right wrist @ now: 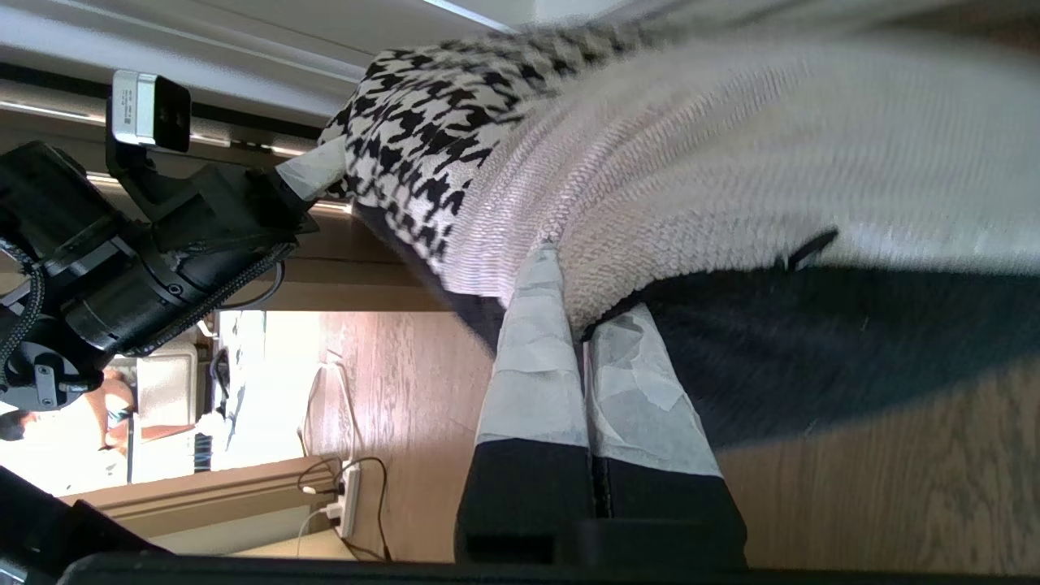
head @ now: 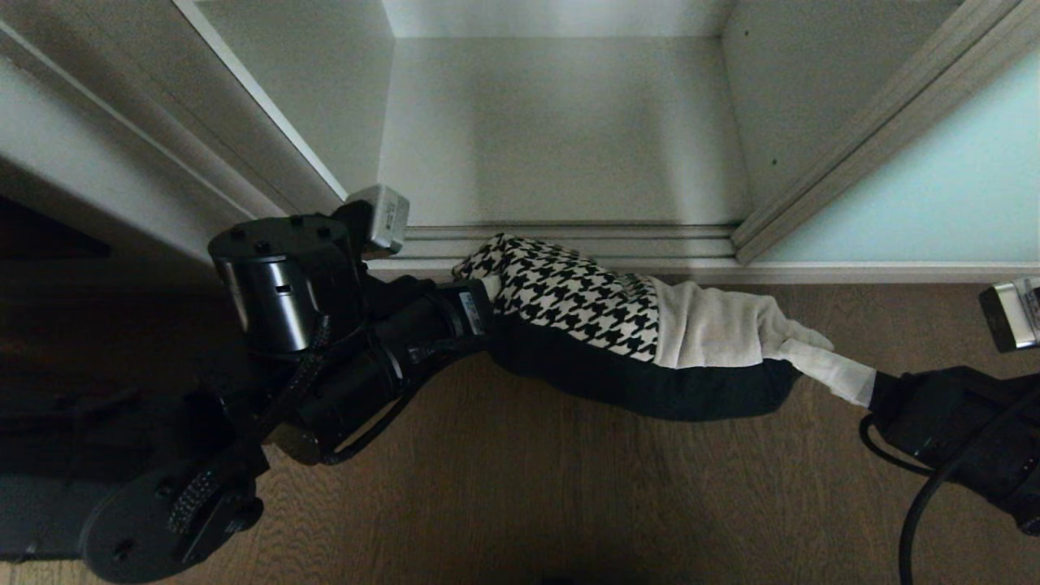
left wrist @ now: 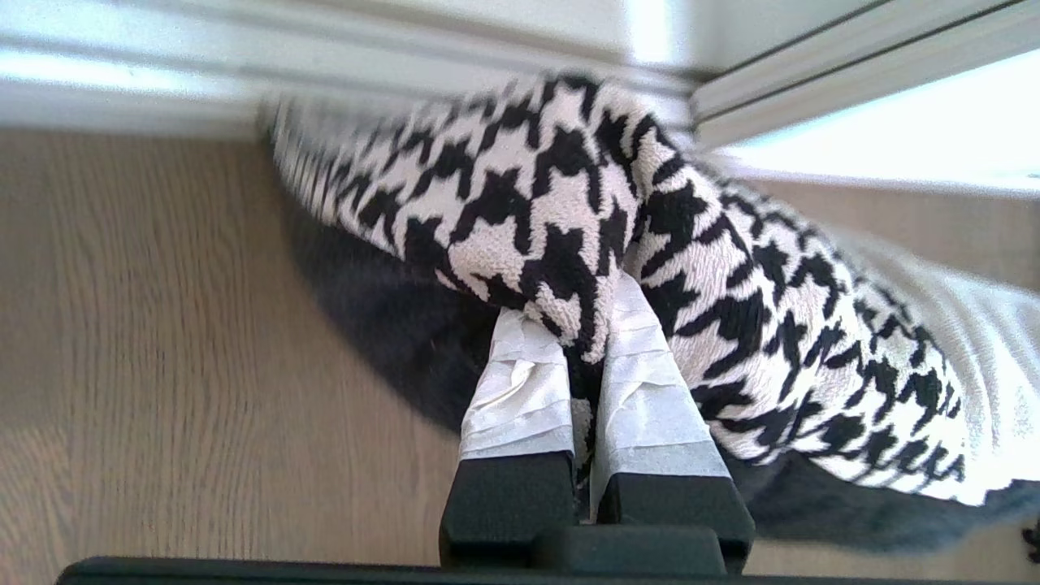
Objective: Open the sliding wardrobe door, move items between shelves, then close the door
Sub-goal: Place the pillow on the higher shelf
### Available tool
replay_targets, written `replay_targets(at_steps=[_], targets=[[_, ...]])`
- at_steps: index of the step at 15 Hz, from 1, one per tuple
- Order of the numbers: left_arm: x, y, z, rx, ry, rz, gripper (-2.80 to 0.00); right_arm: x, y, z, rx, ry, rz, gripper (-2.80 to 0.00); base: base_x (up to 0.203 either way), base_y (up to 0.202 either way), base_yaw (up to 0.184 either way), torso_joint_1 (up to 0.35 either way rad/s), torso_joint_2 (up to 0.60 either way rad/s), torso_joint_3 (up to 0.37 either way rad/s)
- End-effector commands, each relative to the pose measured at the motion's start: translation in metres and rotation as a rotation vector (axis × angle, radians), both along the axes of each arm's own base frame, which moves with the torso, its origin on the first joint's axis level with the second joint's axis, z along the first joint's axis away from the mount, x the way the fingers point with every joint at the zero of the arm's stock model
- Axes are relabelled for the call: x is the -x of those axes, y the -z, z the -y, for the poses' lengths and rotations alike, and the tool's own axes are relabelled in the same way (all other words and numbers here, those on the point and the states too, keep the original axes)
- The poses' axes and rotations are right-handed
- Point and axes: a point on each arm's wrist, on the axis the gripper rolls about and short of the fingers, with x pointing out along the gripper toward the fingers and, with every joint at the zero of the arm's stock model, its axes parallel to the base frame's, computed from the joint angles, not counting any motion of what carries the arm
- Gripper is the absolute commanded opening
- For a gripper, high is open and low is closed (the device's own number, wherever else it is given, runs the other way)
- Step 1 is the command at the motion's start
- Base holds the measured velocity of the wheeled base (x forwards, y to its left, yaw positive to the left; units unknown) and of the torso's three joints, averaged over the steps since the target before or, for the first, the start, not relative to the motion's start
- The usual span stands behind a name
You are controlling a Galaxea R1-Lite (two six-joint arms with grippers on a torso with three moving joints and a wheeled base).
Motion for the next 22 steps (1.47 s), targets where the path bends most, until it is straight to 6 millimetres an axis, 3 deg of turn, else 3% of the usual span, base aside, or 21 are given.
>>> replay_targets(at_steps=[1,22], targets=[[0.003,-0.003,-0.002,0.011,-0.001,0.013,-2.80,0.000,-0.001,0.000,-0.005,-0.001,0.008,-2.80,0.000,0.000,0.000,-0.001,0.00,0.207],[0.015,-0.007,-0.011,0.017,0.002,0.022,-2.80,-0.009,-0.007,0.003,-0.042,0.024,-0.009,-2.80,0.000,0.000,0.000,0.003,0.00,0.201]])
